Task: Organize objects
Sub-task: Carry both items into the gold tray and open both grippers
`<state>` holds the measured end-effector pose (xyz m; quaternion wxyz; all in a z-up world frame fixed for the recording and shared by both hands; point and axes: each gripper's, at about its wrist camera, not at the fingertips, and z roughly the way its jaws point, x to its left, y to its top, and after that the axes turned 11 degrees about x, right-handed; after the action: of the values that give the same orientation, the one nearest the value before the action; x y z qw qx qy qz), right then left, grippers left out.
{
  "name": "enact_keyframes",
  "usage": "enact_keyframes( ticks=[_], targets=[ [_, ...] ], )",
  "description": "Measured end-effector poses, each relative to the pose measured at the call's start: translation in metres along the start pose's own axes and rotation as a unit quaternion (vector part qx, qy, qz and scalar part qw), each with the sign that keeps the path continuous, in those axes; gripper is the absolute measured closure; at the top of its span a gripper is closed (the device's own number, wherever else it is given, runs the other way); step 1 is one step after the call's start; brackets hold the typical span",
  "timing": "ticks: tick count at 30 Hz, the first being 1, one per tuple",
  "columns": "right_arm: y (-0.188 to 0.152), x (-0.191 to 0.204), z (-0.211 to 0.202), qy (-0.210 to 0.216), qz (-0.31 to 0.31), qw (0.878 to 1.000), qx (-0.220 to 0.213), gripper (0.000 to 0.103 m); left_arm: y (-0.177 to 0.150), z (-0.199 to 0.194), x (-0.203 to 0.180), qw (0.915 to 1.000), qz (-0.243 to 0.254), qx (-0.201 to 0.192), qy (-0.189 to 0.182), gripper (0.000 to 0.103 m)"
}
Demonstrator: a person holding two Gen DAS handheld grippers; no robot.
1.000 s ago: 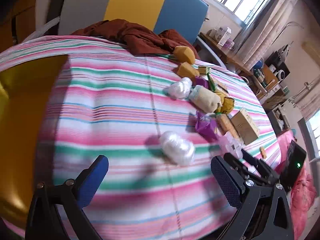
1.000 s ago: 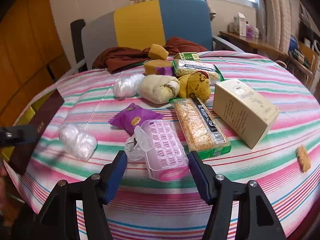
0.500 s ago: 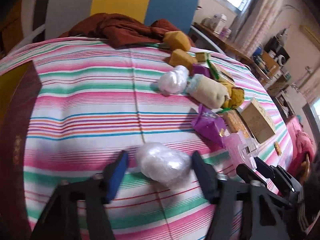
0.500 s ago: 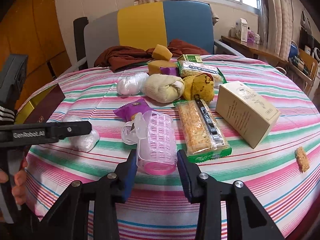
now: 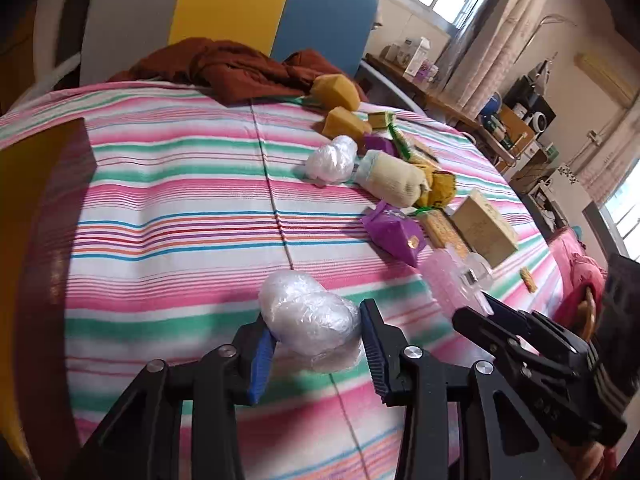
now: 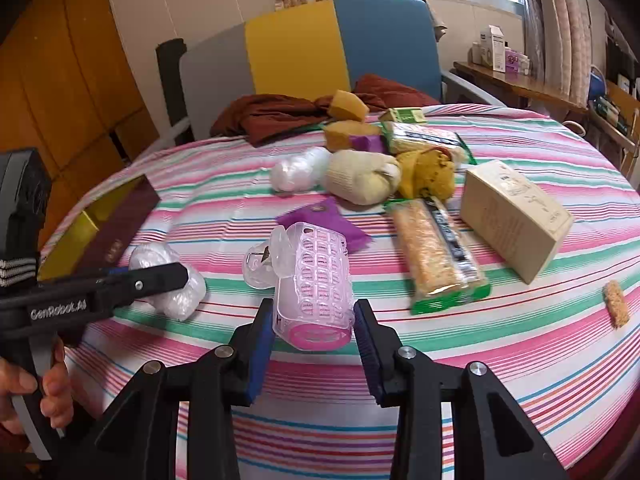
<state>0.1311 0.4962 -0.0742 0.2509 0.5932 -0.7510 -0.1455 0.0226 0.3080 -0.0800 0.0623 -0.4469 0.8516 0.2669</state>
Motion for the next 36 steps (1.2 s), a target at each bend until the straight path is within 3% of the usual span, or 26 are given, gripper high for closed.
enact_keyframes(
  ticks=[7, 12, 18, 28, 36],
  targets=[
    [-0.002, 0.026, -0.007, 0.031, -0.005, 0.999, 0.007, 0.064, -0.015, -0.052, 0.010, 0.9991, 0.009, -0.039, -0.015, 0.062],
    [0.000, 0.060, -0.017, 0.056, -0.023, 0.998, -0.004, 0.064, -0.020, -0.092, 0.031, 0.9973, 0.010, -0.073, 0.004, 0.062],
    [0.007, 0.116, -0.030, 0.100, -0.056, 0.993, -0.022, 0.064, -0.030, -0.132, 0.087, 0.9941, -0.031, -0.098, 0.036, 0.062],
    [0.013, 0.217, -0.024, 0.166, -0.122, 0.978, -0.003, 0.064, -0.056, -0.163, 0.187, 0.9835, -0.112, -0.095, 0.105, 0.062],
    [0.014, 0.289, 0.008, 0.183, -0.188, 0.964, 0.041, 0.064, -0.070, -0.168, 0.247, 0.9744, -0.148, -0.070, 0.154, 0.062]
  ],
)
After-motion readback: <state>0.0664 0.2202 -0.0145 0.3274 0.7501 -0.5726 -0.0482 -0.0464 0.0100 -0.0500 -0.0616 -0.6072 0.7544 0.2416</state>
